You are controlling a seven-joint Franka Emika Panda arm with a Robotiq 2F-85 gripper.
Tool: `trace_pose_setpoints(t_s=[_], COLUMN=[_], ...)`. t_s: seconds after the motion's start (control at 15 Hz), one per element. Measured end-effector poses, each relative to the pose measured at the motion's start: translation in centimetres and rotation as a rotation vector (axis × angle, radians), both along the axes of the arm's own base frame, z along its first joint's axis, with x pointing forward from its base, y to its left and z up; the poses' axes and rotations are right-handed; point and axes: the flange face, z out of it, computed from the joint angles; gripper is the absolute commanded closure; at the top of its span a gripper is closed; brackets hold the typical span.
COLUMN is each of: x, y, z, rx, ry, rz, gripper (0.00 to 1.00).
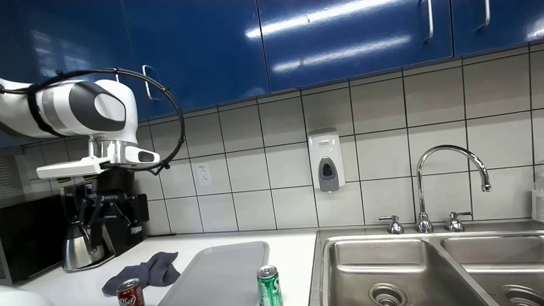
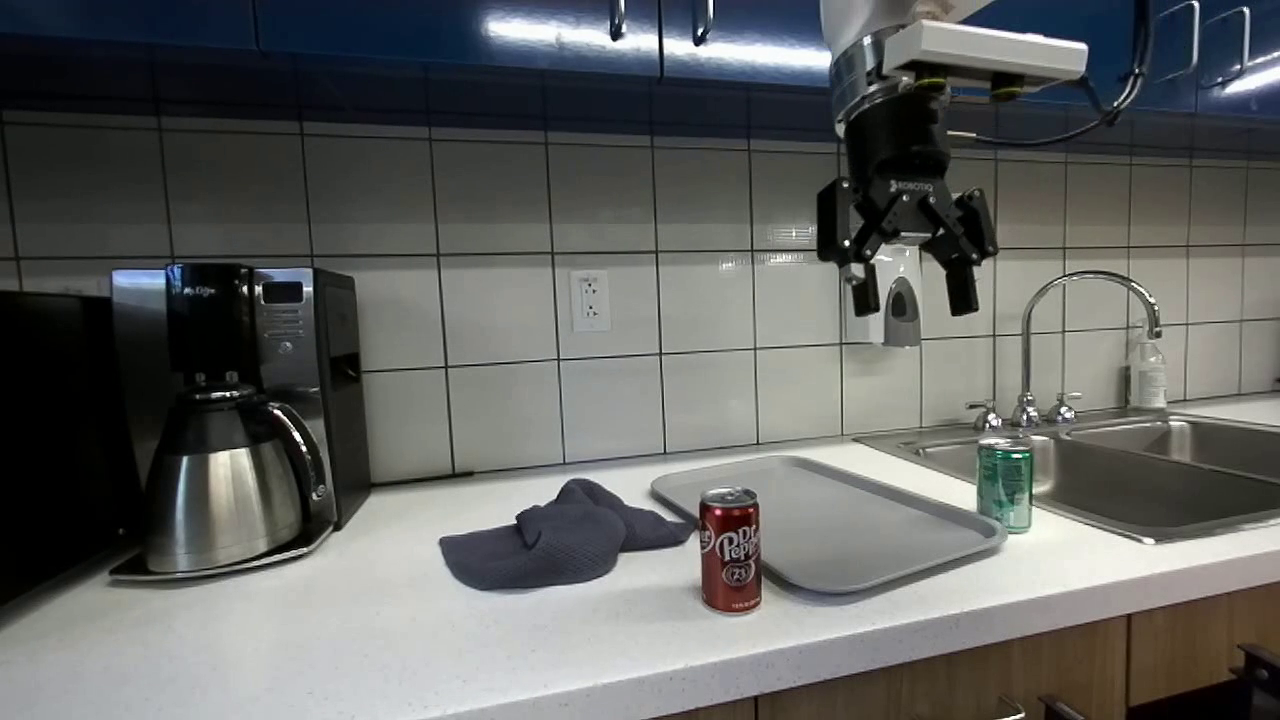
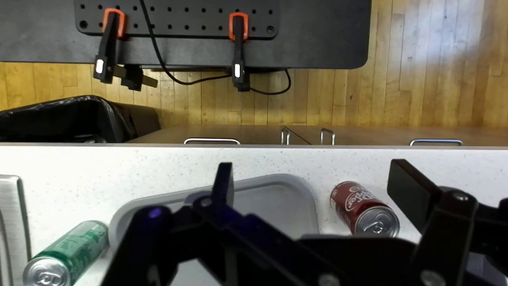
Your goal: Put the cans on the tray
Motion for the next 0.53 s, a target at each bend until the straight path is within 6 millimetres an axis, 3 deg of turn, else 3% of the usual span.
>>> trace_pose_setpoints(t_s=[0.53], x=[1.9], y=[5.8], z=[-4.1], rx=[0.045], ry=[-0.095], rz=[0.008], gripper=[0.0])
